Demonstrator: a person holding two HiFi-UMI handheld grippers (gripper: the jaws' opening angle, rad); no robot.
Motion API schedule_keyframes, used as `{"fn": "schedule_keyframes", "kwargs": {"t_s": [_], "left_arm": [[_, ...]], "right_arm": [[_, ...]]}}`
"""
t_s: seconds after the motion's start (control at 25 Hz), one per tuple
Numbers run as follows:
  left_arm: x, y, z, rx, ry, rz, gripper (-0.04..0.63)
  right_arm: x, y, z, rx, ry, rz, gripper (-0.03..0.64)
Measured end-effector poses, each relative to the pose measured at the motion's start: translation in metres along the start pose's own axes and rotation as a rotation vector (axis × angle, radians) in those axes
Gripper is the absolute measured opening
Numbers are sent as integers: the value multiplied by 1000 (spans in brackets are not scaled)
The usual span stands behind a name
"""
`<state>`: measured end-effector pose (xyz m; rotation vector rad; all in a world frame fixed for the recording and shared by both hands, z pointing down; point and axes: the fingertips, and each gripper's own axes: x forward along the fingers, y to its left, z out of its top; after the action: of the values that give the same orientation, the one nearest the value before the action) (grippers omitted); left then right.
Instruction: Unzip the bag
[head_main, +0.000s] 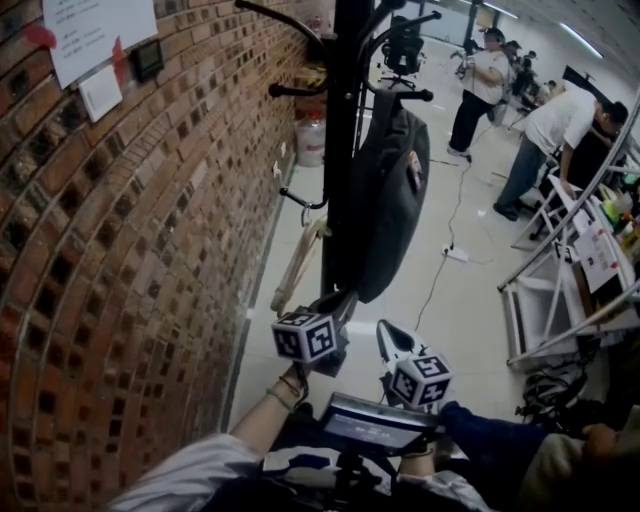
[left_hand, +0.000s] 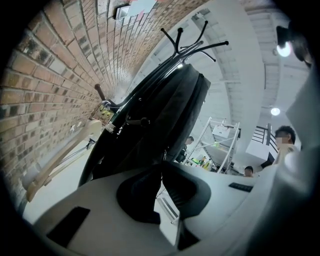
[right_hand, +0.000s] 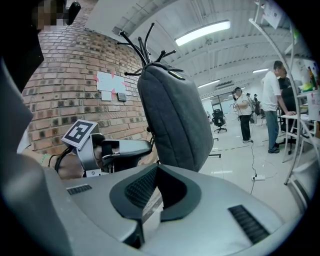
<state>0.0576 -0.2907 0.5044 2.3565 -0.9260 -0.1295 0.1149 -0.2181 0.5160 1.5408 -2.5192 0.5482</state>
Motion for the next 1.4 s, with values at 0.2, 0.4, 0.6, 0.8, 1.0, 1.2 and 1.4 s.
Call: {"fn": "schedule_keyframes", "kwargs": {"t_s": [0.2,0.4,0.6,0.8,1.0,1.2,1.4], "left_arm": [[6,3,-4,-2,9,1,9],[3,1,9,-21,-1,5,14],[-5,8,-4,5,42,41,14],[-17,14,-20,19,17,34,14],[-47,0,6,64,-74,50,14],[-81,-27,33,208,-119,93,13],[-103,-50,42,329,-168,110,14]], "right_arm": [[-2,-2,1,-1,-3,-5,-9],[-3,-10,3,-44,-16,-79,-9],[-1,-7,3,-79,-20,-116,-9],[-1,2,1,-58,-32,-85,-9],[-9,12,11,-51,-66,-59,-9],[-19,27,25,-64,-120,-29,-9],[-33,41,30,-77,-137,-9,-9]]}}
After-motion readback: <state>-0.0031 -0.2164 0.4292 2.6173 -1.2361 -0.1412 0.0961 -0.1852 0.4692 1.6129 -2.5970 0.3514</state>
